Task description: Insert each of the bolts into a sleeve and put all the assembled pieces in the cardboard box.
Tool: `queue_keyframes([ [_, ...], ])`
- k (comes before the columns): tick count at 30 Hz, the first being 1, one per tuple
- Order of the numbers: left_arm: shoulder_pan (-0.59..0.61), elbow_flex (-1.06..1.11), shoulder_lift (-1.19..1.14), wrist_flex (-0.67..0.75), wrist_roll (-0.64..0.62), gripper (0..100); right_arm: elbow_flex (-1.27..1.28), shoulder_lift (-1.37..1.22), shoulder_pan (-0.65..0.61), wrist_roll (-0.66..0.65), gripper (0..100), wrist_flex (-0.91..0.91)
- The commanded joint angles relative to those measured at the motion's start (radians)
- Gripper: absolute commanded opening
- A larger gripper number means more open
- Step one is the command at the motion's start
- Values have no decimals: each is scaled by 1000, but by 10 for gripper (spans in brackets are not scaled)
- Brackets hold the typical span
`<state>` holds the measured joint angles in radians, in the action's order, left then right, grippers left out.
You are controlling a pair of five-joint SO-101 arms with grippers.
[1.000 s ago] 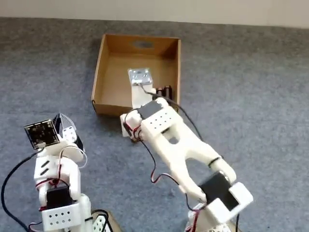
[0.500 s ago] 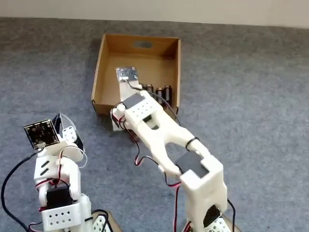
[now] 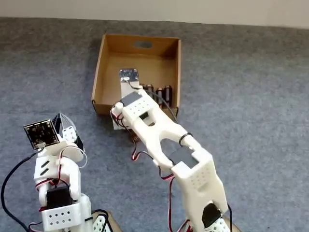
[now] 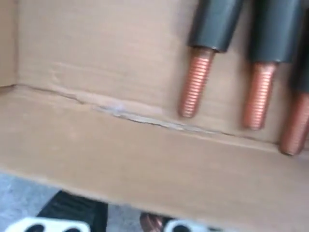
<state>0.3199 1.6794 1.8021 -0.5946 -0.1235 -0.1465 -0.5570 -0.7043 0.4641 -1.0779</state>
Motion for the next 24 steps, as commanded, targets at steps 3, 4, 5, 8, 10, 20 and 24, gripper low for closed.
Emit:
queue_keyframes([
  [3, 12, 16, 7, 17, -6, 10, 2, 134, -7, 8, 6, -114],
  [4, 12, 16, 7, 17, -6, 10, 18, 176, -7, 8, 6, -134],
  [5, 12, 16, 7, 17, -6, 10, 38, 219, -7, 8, 6, -148],
  [8, 12, 16, 7, 17, -6, 10, 145, 369, -5, 0, 6, -150],
  [10, 12, 16, 7, 17, -6, 10, 248, 466, -5, -55, 6, -137],
  [20, -21, 16, 7, 17, -5, 10, 848, 877, 236, -290, 6, 76],
  [24, -21, 16, 8, 17, -5, 10, 954, 875, 364, -414, 6, 84],
])
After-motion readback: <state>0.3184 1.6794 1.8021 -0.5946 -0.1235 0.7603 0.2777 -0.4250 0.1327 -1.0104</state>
